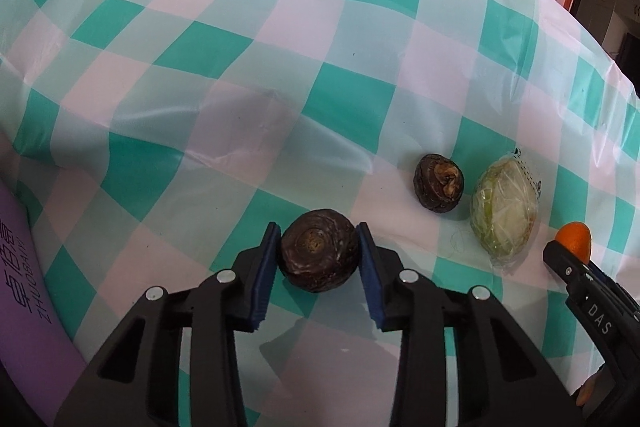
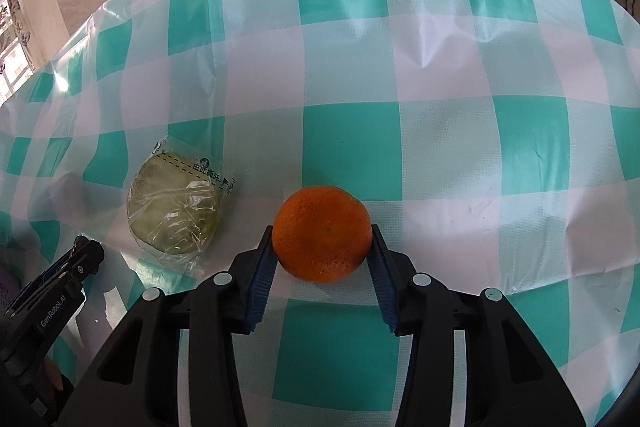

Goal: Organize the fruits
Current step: 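Close the right tool on the orange while the left tool grasps a dark round fruit, then carry the orange and dark fruit over the purple box with both tools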

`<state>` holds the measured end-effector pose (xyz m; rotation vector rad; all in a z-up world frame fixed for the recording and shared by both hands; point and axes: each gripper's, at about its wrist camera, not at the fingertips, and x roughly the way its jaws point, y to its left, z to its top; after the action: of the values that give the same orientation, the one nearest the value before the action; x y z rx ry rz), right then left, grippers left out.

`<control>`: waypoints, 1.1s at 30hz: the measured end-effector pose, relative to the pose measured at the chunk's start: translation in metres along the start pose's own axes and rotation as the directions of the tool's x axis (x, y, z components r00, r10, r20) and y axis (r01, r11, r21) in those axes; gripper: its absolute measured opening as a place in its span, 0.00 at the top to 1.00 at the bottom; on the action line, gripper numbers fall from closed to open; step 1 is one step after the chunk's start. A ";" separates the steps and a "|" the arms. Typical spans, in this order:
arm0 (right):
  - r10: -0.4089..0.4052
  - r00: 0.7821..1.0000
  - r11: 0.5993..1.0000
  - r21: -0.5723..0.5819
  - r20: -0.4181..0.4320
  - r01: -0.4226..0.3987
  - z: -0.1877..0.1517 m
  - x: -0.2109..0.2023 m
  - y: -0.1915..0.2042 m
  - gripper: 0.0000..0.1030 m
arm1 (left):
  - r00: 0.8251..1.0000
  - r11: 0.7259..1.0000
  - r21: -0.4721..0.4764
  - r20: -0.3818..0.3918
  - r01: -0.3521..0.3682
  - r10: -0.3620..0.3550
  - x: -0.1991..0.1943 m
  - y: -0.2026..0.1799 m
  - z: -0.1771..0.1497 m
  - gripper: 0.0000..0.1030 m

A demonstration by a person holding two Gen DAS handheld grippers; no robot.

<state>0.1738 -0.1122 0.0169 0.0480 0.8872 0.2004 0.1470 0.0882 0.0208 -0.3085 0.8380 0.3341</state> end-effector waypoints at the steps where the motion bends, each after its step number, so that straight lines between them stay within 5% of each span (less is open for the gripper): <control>1: 0.012 1.000 1.000 0.009 0.002 -0.012 0.000 0.000 -0.003 0.57 | 1.000 1.000 -0.011 0.003 0.012 -0.012 -0.001 0.003 0.001 0.63; 4: 0.135 0.991 0.985 0.109 0.028 -0.137 0.001 -0.001 -0.027 0.57 | 0.999 0.999 -0.027 0.017 0.038 -0.037 -0.005 0.007 0.000 0.63; 17: 0.185 0.982 0.976 0.115 0.027 -0.187 -0.017 -0.014 -0.033 0.57 | 0.989 0.989 0.047 0.038 0.139 -0.141 -0.045 0.005 -0.032 0.63; 25: 0.199 0.974 0.972 0.103 0.106 -0.210 -0.055 -0.057 -0.025 0.57 | 0.980 0.976 0.099 0.033 0.194 -0.198 -0.065 0.008 -0.081 0.63; 33: 0.216 0.972 0.966 0.126 0.090 -0.226 -0.105 -0.090 -0.011 0.57 | 0.972 0.964 0.131 0.012 0.232 -0.235 -0.095 0.019 -0.120 0.63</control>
<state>0.0393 -0.1445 0.0179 0.2805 0.8182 0.3448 -0.0003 0.0426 0.0148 -0.2785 0.7828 0.0634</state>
